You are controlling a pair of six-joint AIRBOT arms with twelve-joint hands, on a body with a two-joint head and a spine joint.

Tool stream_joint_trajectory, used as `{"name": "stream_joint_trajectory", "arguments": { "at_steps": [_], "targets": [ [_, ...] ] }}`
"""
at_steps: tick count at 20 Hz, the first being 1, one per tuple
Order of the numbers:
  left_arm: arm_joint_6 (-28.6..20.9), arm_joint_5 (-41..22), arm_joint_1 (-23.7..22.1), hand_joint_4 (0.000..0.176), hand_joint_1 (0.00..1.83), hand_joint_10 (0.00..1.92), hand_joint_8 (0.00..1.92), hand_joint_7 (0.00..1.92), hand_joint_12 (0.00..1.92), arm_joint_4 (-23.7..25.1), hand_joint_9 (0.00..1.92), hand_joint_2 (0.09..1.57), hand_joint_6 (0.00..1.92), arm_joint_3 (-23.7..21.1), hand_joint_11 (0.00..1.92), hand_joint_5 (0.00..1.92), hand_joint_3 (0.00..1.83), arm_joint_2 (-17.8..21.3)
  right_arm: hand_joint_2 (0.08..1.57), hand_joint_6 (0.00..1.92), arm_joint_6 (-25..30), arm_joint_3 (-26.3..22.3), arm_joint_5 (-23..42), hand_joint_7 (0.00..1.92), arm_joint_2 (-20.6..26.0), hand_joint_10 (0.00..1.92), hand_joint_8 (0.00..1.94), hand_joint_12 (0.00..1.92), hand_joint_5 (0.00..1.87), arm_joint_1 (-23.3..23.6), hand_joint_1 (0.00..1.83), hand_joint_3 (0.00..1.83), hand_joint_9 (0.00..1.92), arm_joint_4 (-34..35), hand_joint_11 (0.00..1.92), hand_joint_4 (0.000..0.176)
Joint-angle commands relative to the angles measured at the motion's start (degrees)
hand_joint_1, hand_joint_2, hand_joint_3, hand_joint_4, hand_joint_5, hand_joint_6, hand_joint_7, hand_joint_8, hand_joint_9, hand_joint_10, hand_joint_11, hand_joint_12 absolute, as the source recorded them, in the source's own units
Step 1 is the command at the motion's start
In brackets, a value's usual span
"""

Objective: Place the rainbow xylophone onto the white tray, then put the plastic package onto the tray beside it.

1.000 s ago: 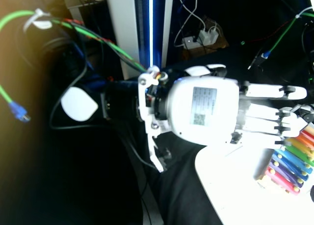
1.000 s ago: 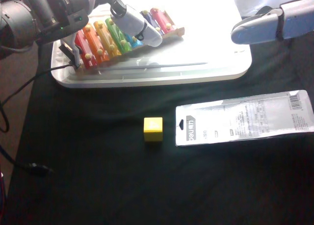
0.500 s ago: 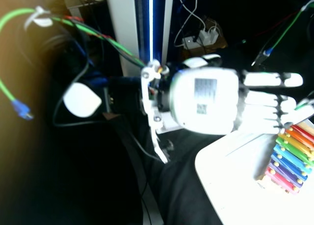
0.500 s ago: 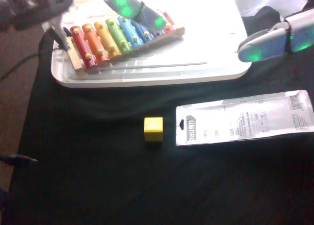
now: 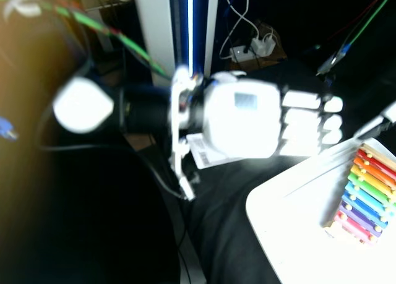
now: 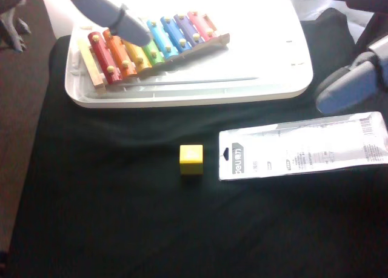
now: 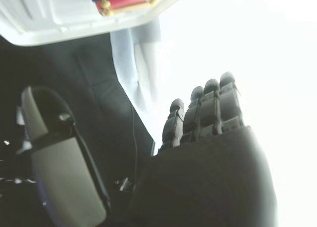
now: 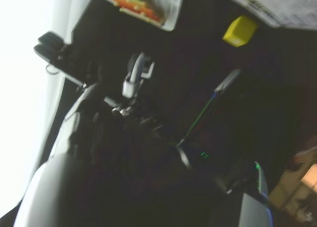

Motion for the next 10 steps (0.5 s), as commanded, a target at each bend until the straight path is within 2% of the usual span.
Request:
{"name": "stream_joint_trajectory", "arguments": {
  "at_steps": [1,3,4,5,6,7,8,9,10],
  "targets": [
    [-0.2,-3.3,-0.8,0.105,0.98,0.0,0.0,0.0,0.0,-0.3,0.0,0.73,0.0,-0.7,0.0,0.0,0.01,0.5,0.7,0.0,0.8,-0.4,1.1,0.02,0.4,0.0,0.0,0.05,0.0,0.7,0.44,0.0,0.0,0.9,0.02,0.001],
    [0.0,-3.8,-0.7,0.108,0.83,0.0,0.0,0.01,0.0,1.3,0.0,0.67,0.0,-3.5,0.0,0.0,0.0,2.8,0.69,0.0,5.2,-0.4,0.9,0.02,0.8,0.0,0.0,0.01,0.0,1.0,0.44,0.0,0.0,-3.9,0.0,0.0],
    [0.1,-4.1,-0.7,0.116,0.83,0.0,0.0,0.01,0.0,1.6,0.0,0.66,0.0,-4.4,0.0,0.0,0.0,3.7,0.68,0.0,6.9,-0.4,0.7,0.03,0.9,0.0,0.01,0.0,0.01,1.1,0.45,0.0,0.0,-5.8,0.0,0.0],
    [0.1,-4.3,-0.7,0.064,0.8,0.0,0.0,0.01,0.0,2.0,0.0,0.69,0.0,-5.3,0.0,0.0,0.0,4.7,0.67,0.0,8.6,-0.3,0.4,0.01,0.9,0.0,0.0,0.01,0.01,1.3,0.55,0.0,0.0,-8.4,0.02,0.0],
    [0.7,-4.3,-0.7,0.049,0.82,0.0,0.0,0.01,0.0,2.2,0.0,0.69,0.0,-6.7,0.0,0.0,0.0,5.9,0.65,0.0,10.6,-0.3,-0.1,0.03,0.9,0.01,0.01,0.45,0.0,1.4,0.57,0.0,0.03,-11.4,0.0,0.0],
    [1.0,-4.3,-0.7,0.038,0.83,0.0,0.0,0.0,0.0,2.4,0.0,0.71,0.0,-7.6,0.0,0.0,0.01,6.9,0.64,0.0,11.6,-0.3,-0.4,0.02,0.9,0.01,0.0,0.7,0.0,1.4,0.43,0.0,0.06,-13.1,0.0,0.0],
    [1.0,-4.4,-0.7,0.035,0.86,0.0,0.0,0.0,0.0,2.5,0.0,0.72,0.0,-8.5,0.0,0.0,0.01,7.9,0.63,0.0,12.7,-0.3,-0.7,0.08,1.0,0.02,0.01,0.66,0.02,1.4,0.42,0.0,0.1,-14.7,0.0,0.0],
    [1.1,-4.5,-0.7,0.064,0.87,0.0,0.0,0.0,0.0,2.5,0.0,0.72,0.0,-9.1,0.0,0.0,0.01,8.6,0.64,0.0,13.6,-0.3,-1.0,0.1,1.2,0.0,0.01,0.46,0.03,1.4,0.53,0.0,0.08,-16.1,0.0,0.0],
    [2.9,-4.4,-0.8,0.066,0.82,0.0,0.01,0.02,0.0,1.9,0.0,0.72,0.0,-11.1,0.0,0.0,0.01,10.7,0.69,0.0,15.4,-0.4,-2.0,0.1,1.5,0.0,0.01,0.12,0.06,1.4,0.58,0.0,0.01,-18.7,0.0,0.0]
  ]
}}
